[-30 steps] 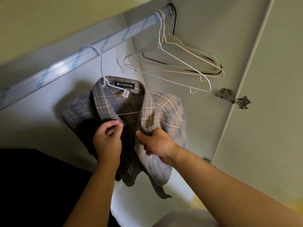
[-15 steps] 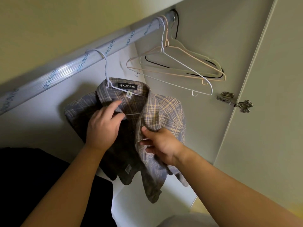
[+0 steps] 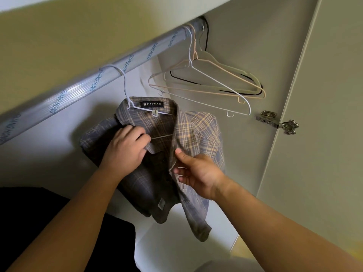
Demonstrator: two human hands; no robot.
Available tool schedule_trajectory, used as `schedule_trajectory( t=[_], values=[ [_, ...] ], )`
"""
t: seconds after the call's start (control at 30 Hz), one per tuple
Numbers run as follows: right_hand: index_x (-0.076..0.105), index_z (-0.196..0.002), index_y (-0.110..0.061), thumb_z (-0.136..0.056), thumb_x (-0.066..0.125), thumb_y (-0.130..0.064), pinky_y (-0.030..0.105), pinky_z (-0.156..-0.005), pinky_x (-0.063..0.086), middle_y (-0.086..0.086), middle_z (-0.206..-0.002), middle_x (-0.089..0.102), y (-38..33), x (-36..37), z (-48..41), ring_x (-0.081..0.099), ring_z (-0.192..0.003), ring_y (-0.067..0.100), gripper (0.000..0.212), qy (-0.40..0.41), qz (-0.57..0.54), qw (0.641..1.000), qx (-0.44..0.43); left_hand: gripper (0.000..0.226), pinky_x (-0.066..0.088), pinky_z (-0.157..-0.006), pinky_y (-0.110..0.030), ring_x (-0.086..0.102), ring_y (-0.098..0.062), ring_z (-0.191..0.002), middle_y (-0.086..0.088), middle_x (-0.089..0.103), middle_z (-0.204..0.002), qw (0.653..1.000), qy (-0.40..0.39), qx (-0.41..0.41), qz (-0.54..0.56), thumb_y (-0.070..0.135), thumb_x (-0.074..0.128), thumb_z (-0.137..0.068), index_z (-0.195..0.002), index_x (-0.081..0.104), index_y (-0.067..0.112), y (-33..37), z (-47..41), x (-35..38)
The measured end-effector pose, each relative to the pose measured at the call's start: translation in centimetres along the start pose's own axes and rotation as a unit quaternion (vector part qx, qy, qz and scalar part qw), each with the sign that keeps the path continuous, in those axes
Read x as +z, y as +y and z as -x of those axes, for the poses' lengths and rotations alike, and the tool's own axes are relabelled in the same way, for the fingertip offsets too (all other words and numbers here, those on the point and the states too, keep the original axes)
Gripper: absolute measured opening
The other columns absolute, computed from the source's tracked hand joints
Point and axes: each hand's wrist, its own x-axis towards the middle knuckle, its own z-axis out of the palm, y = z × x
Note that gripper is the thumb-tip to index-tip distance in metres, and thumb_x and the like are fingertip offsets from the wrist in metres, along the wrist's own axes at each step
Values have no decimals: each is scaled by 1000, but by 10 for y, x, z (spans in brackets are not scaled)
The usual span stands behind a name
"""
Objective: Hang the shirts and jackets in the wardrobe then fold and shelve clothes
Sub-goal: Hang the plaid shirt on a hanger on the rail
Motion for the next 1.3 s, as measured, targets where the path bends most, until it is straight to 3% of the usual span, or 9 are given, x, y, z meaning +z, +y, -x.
schedule_trajectory(
  t=[0.17,0.3,0.47,0.57,0.73,0.93,1.13,1.2,1.3],
  values=[
    [68,-97,-7,-93,67,-10,24,-56,51,4,-74,69,-1,4,4,64,-63,14,5,11,36,999,1,3,52,-65,-35,61,-22,-78,9,64,-84,995,-79,19,61,23,74,-83,-82,72,22,4,-13,-25],
    [60,-107,1,-98,59,-10,31,-66,58,11,-81,64,-2,12,10,63,-67,19,14,15,46,999,11,9,48,-63,-30,59,-9,-74,15,61,-77,978,-190,-41,82,39,72,-84,-78,71,33,1,-33,-42],
    [58,-111,7,-98,58,-6,34,-72,59,15,-80,62,-2,14,16,62,-65,20,19,38,72,996,28,13,51,-59,-27,64,2,-55,17,68,-58,919,-334,-118,170,34,80,-79,-71,70,32,-3,-53,-55],
    [58,-109,6,-98,58,-6,35,-74,58,15,-80,61,-6,14,17,61,-66,20,16,35,48,998,29,11,57,-58,-31,69,-9,-55,6,71,-60,879,-397,-127,230,26,80,-84,-78,70,29,-3,-63,-61],
    [61,-90,-1,-100,56,-9,28,-61,52,9,-71,58,-12,22,18,57,-62,16,14,16,-2,1000,-7,13,46,-55,-26,67,-9,-55,6,72,-60,867,-423,-109,239,33,70,-91,-84,65,43,0,-70,-65],
    [60,-80,-5,-100,57,-11,25,-58,49,8,-68,59,-11,30,21,57,-61,15,22,6,-41,999,-32,11,45,-51,-24,70,-22,-52,-10,71,-58,842,-413,-211,276,24,64,-90,-81,66,17,13,-72,-55],
    [60,-85,-1,-100,55,-7,27,-60,48,7,-70,59,-18,41,19,55,-61,14,17,48,-65,996,-48,19,57,-67,-31,75,-31,-73,-22,73,-73,764,-413,-275,412,21,66,-83,-95,66,7,12,-73,-57],
    [61,-96,2,-101,54,-7,27,-61,50,10,-76,59,-18,43,18,55,-63,15,12,57,-68,995,-48,17,59,-73,-35,76,-29,-74,-20,74,-74,768,-410,-262,416,21,70,-88,-95,67,6,12,-71,-57],
    [60,-105,5,-101,54,-8,27,-61,52,12,-82,59,-17,44,16,55,-64,15,14,59,-82,994,-49,13,61,-64,-31,75,-28,-70,-20,73,-72,776,-386,-261,426,15,65,-96,-94,65,2,14,-68,-56]
  ],
)
